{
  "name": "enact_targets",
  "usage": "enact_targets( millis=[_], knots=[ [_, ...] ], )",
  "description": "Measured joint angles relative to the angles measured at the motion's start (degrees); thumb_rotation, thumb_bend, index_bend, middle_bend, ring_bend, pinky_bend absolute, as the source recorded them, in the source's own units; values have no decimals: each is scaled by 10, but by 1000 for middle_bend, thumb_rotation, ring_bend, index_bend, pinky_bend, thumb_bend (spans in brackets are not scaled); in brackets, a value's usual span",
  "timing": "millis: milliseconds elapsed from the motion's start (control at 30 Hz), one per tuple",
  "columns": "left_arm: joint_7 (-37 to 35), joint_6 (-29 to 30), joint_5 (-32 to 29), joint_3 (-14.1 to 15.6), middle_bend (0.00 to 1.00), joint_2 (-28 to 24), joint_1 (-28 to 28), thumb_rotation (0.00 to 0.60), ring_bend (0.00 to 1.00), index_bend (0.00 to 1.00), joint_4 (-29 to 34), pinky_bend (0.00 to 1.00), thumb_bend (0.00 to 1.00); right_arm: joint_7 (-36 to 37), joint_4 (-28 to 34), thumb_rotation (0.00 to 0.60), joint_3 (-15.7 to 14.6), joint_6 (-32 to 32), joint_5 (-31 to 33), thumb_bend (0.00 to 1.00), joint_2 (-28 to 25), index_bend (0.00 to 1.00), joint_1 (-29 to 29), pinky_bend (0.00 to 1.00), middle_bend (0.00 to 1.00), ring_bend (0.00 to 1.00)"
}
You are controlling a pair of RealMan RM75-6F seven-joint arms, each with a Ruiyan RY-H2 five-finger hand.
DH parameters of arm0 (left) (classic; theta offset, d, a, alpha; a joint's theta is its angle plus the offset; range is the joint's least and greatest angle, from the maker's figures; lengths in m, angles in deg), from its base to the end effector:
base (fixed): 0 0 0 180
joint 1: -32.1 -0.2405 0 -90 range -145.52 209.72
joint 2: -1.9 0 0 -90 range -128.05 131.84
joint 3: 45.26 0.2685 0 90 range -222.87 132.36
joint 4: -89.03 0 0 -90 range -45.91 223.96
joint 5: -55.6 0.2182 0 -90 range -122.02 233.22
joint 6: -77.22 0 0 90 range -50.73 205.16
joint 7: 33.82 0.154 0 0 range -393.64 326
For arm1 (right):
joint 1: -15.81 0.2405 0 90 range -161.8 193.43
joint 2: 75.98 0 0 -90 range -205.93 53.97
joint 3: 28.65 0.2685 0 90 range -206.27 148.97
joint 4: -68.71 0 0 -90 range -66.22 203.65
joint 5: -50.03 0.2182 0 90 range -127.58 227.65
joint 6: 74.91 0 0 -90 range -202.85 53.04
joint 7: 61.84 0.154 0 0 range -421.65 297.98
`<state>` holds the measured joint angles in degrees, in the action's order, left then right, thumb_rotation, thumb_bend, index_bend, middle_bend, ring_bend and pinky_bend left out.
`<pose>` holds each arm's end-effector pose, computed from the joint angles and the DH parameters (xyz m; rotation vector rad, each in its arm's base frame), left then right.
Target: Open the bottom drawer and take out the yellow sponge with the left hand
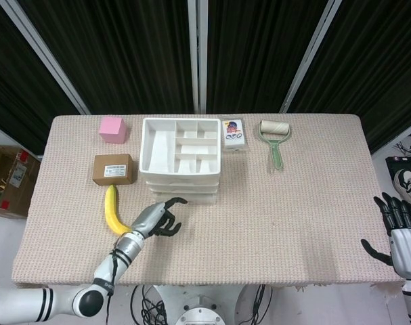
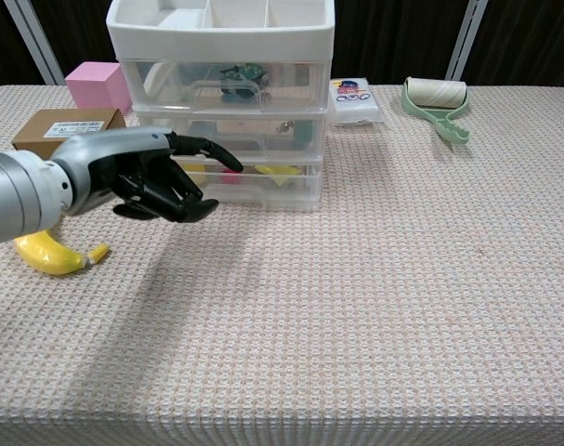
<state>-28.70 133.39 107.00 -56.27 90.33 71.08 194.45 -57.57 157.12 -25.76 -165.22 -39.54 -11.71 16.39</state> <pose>-0.1123 0.2943 -0.0415 -1.6522 -1.7202 -1.1428 -0.3375 -0.1682 0.1717 1.3425 -0.8608 0.9474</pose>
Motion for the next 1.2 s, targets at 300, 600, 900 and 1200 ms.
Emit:
enact_targets(
  millis=[300,600,900,1200],
  knots=[
    [124,75,30,13,843,75,16,600,974,217,-96,1000,414,0,0,600,0,-2,0,121,-1,0,-1,0,0,0],
    [149,75,37,19,843,85,16,600,972,218,-113,1000,415,2,-3,600,0,1,3,122,0,0,-1,0,0,0],
    [194,78,55,37,842,101,18,600,972,218,-137,1000,418,3,-4,600,0,5,6,120,1,0,-1,0,0,0],
    [186,47,51,36,843,87,20,600,972,347,-113,1000,420,2,-2,600,0,6,8,120,0,0,0,0,0,0]
  ],
)
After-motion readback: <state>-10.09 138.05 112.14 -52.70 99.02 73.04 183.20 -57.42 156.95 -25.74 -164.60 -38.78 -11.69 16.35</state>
